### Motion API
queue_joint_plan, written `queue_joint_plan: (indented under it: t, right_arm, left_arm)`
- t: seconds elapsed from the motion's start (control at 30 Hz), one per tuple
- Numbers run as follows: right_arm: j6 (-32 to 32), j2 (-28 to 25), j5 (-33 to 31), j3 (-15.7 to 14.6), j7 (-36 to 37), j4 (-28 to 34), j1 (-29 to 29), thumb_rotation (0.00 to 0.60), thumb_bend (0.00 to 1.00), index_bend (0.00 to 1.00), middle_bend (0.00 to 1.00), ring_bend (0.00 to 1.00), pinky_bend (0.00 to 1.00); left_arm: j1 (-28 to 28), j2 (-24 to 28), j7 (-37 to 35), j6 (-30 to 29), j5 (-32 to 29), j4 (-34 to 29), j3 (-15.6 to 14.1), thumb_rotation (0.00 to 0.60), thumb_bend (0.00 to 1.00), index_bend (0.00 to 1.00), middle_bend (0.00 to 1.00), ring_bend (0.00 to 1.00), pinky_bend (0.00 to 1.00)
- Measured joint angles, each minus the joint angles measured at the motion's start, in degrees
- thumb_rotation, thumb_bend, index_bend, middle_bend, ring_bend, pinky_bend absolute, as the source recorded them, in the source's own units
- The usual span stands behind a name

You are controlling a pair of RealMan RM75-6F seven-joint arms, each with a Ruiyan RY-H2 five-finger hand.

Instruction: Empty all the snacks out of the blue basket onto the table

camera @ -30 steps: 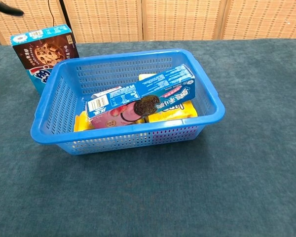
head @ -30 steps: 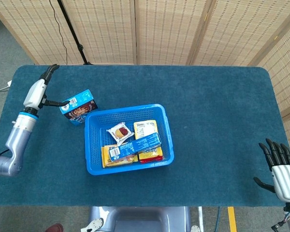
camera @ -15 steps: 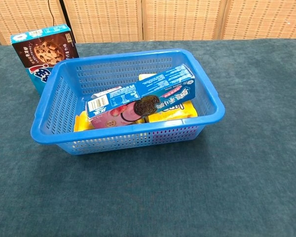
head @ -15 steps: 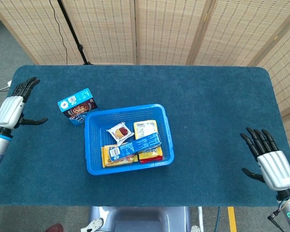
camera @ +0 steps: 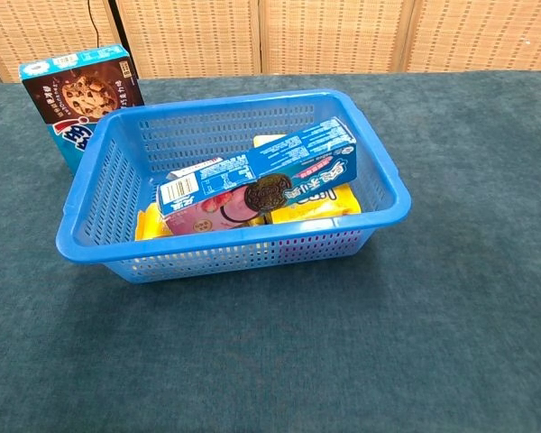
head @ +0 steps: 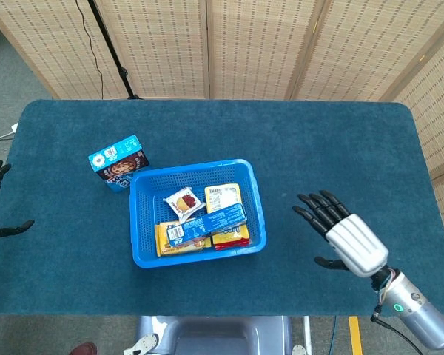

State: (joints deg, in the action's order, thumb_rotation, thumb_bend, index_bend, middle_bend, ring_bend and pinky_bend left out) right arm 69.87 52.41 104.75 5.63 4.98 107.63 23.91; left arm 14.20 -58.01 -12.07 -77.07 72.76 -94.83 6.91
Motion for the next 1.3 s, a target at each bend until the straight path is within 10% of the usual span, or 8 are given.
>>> queue_joint_plan:
  t: [0.4, 1.1, 1.3]
  right_arm:
    - [-18.86, 10.28, -15.08, 6.00, -17.67, 5.66, 13.48, 0.600, 0.00, 0.00, 0.00, 0.00, 0.00]
    - [-23.50, 30.32, -51.42, 8.17, -46.10, -5.27, 33.93, 0.600, 0.00, 0.00, 0.00, 0.00, 0.00]
    - [-22.38, 32.78, -54.99, 6.61, -47.93, -7.91, 36.53, 0.600, 0.00, 0.18, 0.18, 0.13, 0.27]
  left_arm:
    - [-5.39, 2.52, 4.23, -5.92, 3.38, -6.54, -2.11, 0.600, 0.02, 0.00, 0.00, 0.00, 0.00]
    - [-5.51, 2.76, 1.68, -3.83, 5.10, -5.55, -1.55, 0.600, 0.02, 0.00, 0.00, 0.00, 0.00]
    - [-5.52, 2.73, 1.55, -3.51, 5.21, -5.48, -1.44, 0.600, 0.02, 0.00, 0.00, 0.00, 0.00]
